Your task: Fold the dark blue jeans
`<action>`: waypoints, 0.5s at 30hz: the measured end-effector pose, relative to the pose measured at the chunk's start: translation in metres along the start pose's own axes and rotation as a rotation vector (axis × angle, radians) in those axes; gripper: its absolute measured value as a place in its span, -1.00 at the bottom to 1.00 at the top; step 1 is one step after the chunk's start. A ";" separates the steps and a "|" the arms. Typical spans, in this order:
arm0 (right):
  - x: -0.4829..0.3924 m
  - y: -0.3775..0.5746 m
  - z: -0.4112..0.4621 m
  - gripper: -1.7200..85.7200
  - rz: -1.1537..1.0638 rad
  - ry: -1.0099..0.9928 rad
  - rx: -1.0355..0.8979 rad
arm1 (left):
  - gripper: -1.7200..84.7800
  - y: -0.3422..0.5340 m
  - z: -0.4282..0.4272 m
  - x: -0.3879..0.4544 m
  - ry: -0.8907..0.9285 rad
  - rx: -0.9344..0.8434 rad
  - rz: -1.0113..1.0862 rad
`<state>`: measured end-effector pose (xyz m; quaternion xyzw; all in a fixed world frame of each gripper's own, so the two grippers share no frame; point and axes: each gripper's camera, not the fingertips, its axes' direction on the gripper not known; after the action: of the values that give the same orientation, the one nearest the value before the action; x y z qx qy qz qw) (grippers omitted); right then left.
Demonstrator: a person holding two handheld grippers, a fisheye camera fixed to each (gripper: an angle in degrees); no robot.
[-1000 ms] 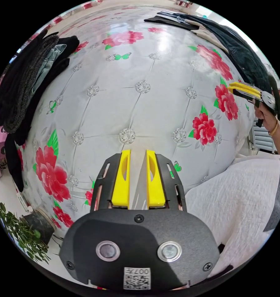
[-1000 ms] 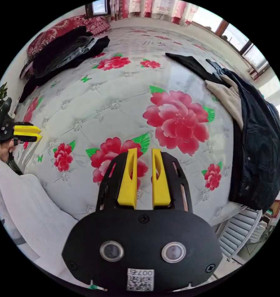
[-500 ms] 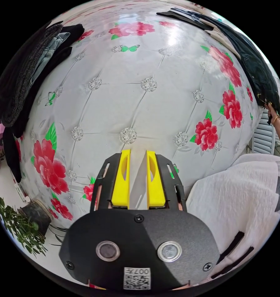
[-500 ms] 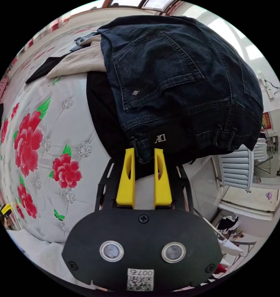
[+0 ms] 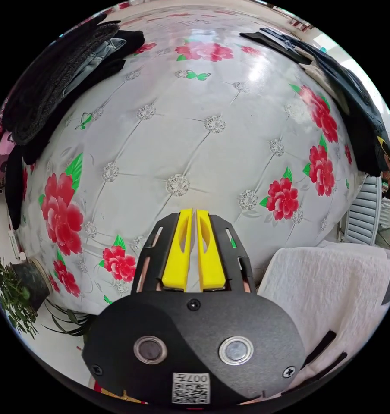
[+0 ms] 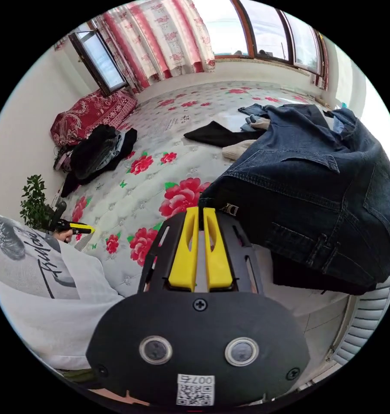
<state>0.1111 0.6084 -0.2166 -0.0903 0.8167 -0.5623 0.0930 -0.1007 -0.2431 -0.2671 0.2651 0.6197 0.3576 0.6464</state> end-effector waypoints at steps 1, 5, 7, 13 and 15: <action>-0.017 -0.003 -0.002 -0.96 -0.033 -0.028 -0.005 | -0.92 0.004 -0.002 -0.001 0.023 0.013 -0.006; -0.161 -0.020 0.000 -0.96 -0.265 -0.253 -0.050 | -0.87 0.041 -0.027 -0.008 0.168 0.172 -0.019; -0.233 -0.025 0.007 -0.96 -0.362 -0.345 -0.063 | -0.85 0.061 -0.038 -0.015 0.224 0.226 -0.025; -0.441 -0.027 0.045 -0.96 -0.586 -0.733 -0.224 | -0.82 0.135 -0.059 -0.067 0.318 0.348 -0.192; -0.492 -0.024 0.042 -0.95 -0.631 -0.757 -0.253 | -0.81 0.165 -0.066 -0.090 0.330 0.386 -0.278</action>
<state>0.5984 0.6861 -0.1843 -0.5405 0.7205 -0.3875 0.1965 -0.1863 -0.2215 -0.0881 0.2339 0.8036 0.1792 0.5172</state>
